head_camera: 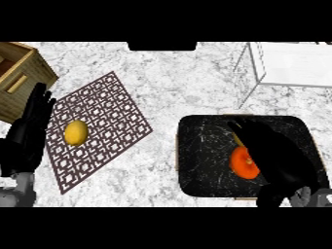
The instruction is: Pick the squash from the tray and place it in the tiered shelf
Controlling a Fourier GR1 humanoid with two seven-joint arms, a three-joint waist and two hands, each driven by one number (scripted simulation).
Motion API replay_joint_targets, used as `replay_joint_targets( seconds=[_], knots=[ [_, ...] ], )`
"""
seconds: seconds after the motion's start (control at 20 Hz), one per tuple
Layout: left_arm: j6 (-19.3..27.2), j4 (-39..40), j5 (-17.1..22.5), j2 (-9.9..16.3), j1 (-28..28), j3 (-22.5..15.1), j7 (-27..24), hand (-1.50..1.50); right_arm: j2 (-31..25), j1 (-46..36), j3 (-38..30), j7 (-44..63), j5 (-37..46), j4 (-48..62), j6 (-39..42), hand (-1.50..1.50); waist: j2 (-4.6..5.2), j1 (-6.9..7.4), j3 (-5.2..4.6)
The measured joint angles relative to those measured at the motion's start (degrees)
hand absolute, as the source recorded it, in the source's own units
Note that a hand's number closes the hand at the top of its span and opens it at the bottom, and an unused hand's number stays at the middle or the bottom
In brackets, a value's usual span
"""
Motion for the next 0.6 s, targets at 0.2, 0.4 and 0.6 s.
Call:
replay_joint_targets(
  seconds=[0.2,0.4,0.6],
  knots=[
    [-0.8,-0.3,-1.6,-1.2,-0.2,0.9,0.7,0.0,1.6,2.8,-1.1,-4.5,4.1,2.7,-1.0,-1.5,0.0,-0.01,-0.01],
    [-1.6,-1.0,-3.2,-2.6,0.1,1.5,1.4,0.0,2.4,4.4,-3.4,-8.5,6.6,5.0,0.2,-1.5,0.01,0.01,0.0],
    [-2.5,-0.7,-4.4,-3.9,-0.8,2.5,1.8,0.0,4.0,5.5,-4.8,-13.5,10.2,8.7,-1.5,-1.5,0.02,0.02,0.01]
  ],
)
